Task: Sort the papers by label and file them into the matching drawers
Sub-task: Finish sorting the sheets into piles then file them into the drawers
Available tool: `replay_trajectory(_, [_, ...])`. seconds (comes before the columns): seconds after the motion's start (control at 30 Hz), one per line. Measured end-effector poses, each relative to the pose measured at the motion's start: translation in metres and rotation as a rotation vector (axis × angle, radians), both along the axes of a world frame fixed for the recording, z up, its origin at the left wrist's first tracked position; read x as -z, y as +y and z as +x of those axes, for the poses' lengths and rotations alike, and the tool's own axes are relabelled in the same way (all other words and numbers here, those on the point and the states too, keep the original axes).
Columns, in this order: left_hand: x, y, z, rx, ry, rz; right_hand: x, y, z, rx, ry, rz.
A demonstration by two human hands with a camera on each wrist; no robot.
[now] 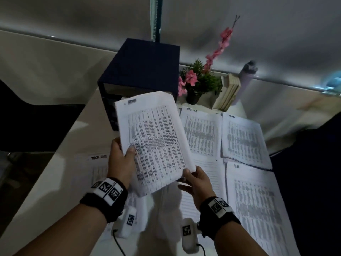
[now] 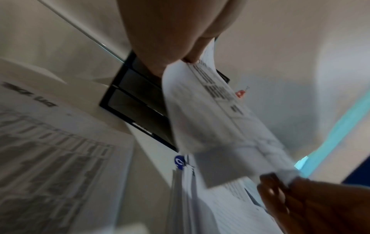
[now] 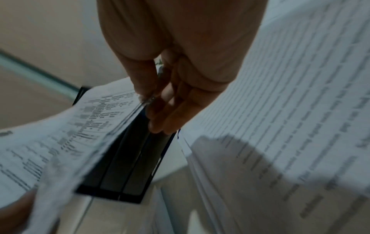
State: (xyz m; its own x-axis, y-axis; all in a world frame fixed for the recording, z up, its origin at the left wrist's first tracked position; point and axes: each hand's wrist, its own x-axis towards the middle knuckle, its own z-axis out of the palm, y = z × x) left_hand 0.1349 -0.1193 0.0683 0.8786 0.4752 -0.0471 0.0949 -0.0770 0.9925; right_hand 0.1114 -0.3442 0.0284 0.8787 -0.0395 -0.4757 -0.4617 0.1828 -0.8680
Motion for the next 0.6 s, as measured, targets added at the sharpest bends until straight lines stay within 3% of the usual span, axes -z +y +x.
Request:
replay_trajectory(0.17, [0.011, -0.050, 0.009, 0.186, 0.040, -0.087, -0.001, -0.034, 0.003, 0.182, 0.011, 0.263])
replay_trajectory(0.3, [0.028, -0.085, 0.004, 0.323, 0.095, -0.082, -0.007, -0.061, 0.003, 0.173, -0.002, 0.125])
replay_trajectory(0.43, [0.039, -0.108, -0.001, 0.619, 0.223, -0.069, 0.003, -0.097, 0.011, 0.460, 0.031, -0.038])
replay_trajectory(0.5, [0.047, -0.114, -0.005, 0.768, 0.249, 0.097, 0.011, -0.119, 0.018, 0.602, 0.042, -0.063])
replay_trajectory(0.6, [0.064, -0.112, -0.012, 0.919, 0.334, 0.652, 0.014, -0.158, 0.033, 0.721, 0.112, -0.180])
